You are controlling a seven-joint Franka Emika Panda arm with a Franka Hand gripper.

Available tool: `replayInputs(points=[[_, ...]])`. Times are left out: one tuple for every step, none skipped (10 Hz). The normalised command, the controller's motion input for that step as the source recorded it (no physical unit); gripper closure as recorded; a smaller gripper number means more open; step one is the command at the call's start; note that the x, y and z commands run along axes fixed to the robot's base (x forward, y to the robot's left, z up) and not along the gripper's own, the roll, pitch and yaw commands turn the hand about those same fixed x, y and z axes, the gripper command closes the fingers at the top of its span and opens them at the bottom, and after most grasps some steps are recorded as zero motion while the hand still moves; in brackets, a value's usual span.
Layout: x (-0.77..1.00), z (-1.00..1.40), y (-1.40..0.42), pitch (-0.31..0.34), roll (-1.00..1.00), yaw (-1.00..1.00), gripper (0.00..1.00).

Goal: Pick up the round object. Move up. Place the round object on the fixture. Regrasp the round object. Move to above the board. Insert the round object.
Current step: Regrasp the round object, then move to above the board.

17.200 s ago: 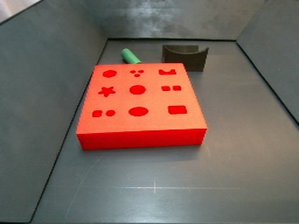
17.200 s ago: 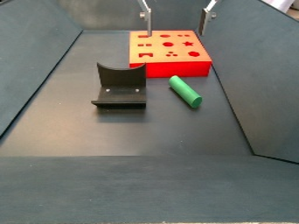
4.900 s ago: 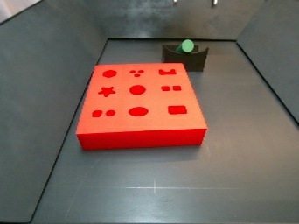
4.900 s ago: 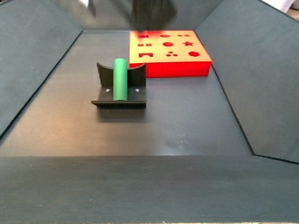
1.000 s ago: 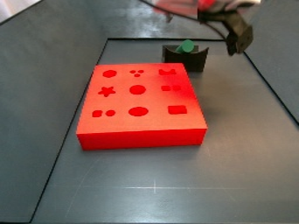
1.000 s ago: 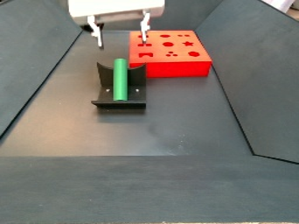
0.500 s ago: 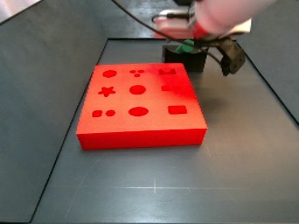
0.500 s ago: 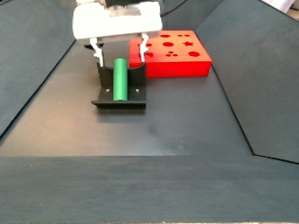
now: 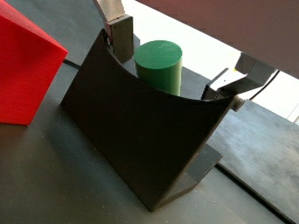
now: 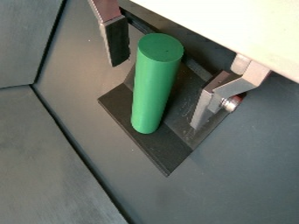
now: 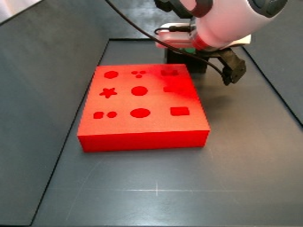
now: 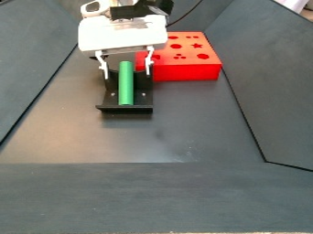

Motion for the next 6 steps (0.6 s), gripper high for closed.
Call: replayInputs(points=[[0.03, -0.18, -0.01, 0.002, 0.05, 0.0, 0.0], [0.03, -0.18, -0.01, 0.002, 0.05, 0.0, 0.0], [0.0, 0.0, 0.0, 0.0, 0.0, 0.0, 1.0], [-0.09, 1.0, -0.09, -0.133, -0.36, 0.06, 1.0], [-0.09, 1.0, -0.09, -0.132, -0.36, 0.06, 1.0], [-0.1, 1.0, -0.06, -0.139, -0.3, 0.01, 1.0]])
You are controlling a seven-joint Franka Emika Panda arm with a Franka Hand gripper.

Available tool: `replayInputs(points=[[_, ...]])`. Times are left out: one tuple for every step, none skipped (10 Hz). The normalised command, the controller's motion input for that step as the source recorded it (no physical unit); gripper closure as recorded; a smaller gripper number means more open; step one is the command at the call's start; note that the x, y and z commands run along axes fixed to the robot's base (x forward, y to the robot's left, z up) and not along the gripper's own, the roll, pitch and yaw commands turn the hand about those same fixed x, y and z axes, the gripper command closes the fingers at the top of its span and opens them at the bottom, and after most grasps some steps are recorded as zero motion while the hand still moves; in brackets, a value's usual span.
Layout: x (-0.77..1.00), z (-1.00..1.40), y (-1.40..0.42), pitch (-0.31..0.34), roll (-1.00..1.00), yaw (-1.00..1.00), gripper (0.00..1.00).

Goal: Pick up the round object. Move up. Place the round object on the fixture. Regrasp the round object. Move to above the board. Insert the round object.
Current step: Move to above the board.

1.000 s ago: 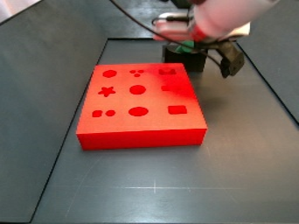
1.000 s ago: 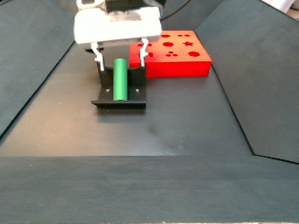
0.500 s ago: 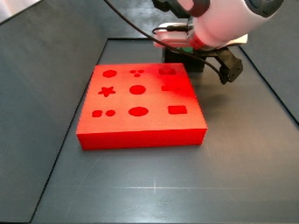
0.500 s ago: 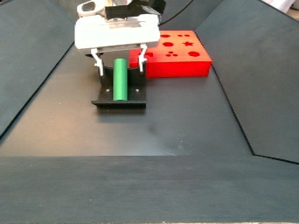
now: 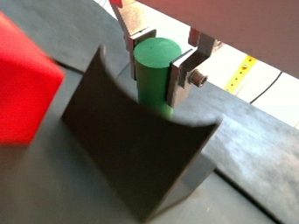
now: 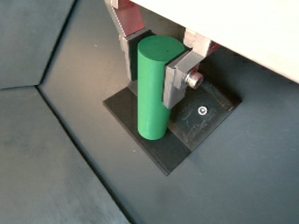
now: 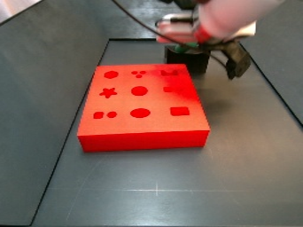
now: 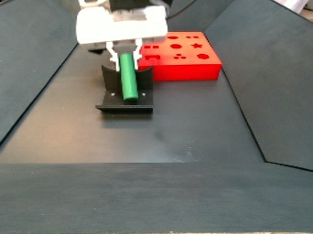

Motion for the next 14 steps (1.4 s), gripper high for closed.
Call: replayInputs(points=[[-0.1, 1.0, -0.06, -0.153, -0.26, -0.01, 1.0], [-0.11, 1.0, -0.05, -0.16, -0.2, -0.05, 1.0], [-0.11, 1.0, -0.04, -0.151, -0.17, -0.08, 1.0], [-0.12, 1.0, -0.03, -0.123, -0.15, -0.1, 1.0], [-0.12, 1.0, -0.02, -0.109, -0.14, -0.11, 1.0], [-0.12, 1.0, -0.01, -0.08, -0.14, -0.12, 1.0], [-0.13, 1.0, 0.0, -0.062, -0.13, -0.12, 1.0], [-0.12, 0.87, 0.01, -0.039, -0.12, -0.11, 1.0], [-0.11, 0.76, 0.01, -0.029, -0.12, -0.1, 1.0], [-0.08, 0.52, 0.01, -0.009, -0.12, -0.09, 1.0], [-0.06, 0.28, 0.02, 0.01, -0.11, -0.07, 1.0], [-0.47, 0.61, -1.0, -0.037, -1.0, -0.14, 1.0], [-0.48, 0.59, -1.0, -0.042, -1.0, -0.14, 1.0], [-0.51, 0.63, -1.0, -0.047, -1.0, -0.14, 1.0]])
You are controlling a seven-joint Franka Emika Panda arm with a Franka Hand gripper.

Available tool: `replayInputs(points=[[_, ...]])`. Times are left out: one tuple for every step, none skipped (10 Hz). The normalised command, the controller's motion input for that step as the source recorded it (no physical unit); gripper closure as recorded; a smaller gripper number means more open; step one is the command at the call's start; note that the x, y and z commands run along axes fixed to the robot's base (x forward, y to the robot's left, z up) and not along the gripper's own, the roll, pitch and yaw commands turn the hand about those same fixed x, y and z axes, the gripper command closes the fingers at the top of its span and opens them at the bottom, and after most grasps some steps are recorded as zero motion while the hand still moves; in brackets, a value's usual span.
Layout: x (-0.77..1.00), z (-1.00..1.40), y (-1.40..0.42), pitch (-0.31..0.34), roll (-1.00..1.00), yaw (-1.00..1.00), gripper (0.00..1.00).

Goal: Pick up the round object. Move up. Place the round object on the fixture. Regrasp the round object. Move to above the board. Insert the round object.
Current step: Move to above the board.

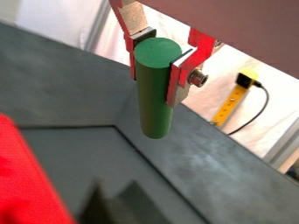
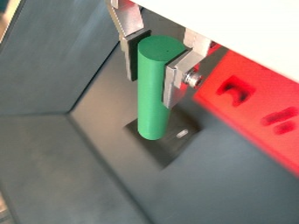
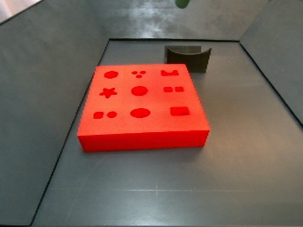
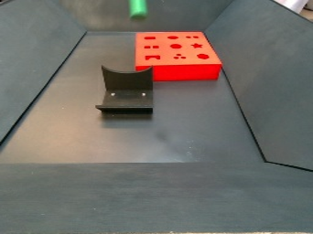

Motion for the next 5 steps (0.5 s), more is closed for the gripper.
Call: replayInputs(points=[[-0.53, 0.62, -1.0, -0.052, -1.0, -0.14, 1.0], [-0.55, 0.63, -1.0, -0.051, -1.0, -0.15, 1.0], [-0.58, 0.64, -1.0, -0.045, -1.0, -0.15, 1.0], [-0.59, 0.65, -1.0, -0.043, -1.0, -0.15, 1.0], [-0.6, 0.62, -0.92, -0.044, -1.0, -0.15, 1.0]])
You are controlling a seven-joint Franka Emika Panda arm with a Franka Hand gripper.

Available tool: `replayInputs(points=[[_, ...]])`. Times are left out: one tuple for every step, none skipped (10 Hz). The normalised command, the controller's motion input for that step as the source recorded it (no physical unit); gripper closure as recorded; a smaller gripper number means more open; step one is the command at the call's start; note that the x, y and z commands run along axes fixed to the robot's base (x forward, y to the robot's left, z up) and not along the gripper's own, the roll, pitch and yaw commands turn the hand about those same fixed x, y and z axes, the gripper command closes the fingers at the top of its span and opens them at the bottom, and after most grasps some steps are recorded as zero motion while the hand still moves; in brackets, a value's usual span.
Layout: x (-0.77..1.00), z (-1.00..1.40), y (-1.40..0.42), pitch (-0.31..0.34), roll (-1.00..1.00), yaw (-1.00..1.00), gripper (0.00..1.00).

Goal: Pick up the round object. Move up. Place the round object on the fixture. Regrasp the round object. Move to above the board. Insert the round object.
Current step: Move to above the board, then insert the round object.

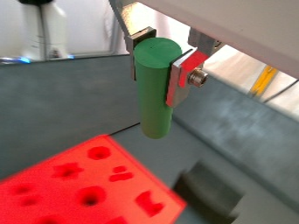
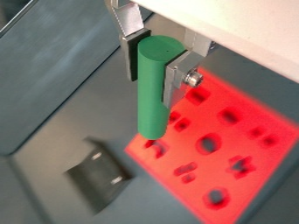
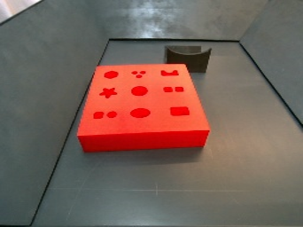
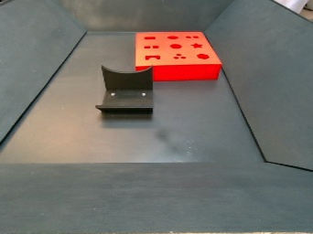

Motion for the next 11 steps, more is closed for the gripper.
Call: replayInputs(points=[[-0.46, 0.44, -0.63, -0.048, -1.0, -0.14, 1.0], [-0.26, 0.19, -0.25, -0.061, -1.0, -0.13, 1.0], [-0.19, 0.11, -0.15, -0.066, -1.0, -0.13, 1.0], [-0.14, 0.07, -0.06, -0.063, -0.7, -0.07, 1.0], [-0.12, 0.04, -0.03, -0.071, -0.49, -0.05, 1.0], [-0.09, 0.02, 0.0, -0.069, -0.3, -0.02, 1.0], [-0.07, 0.02, 0.01, -0.064, -0.24, -0.02, 1.0], [0.0, -0.08, 0.0, 0.0, 0.0, 0.0, 1.0], [-0.15, -0.01, 0.05, -0.083, -0.07, 0.05, 1.0], [0.0, -0.04, -0.02, 0.0, 0.0, 0.0, 1.0], [0.04, -0.56, 0.65, -0.026, -0.08, -0.26, 1.0]])
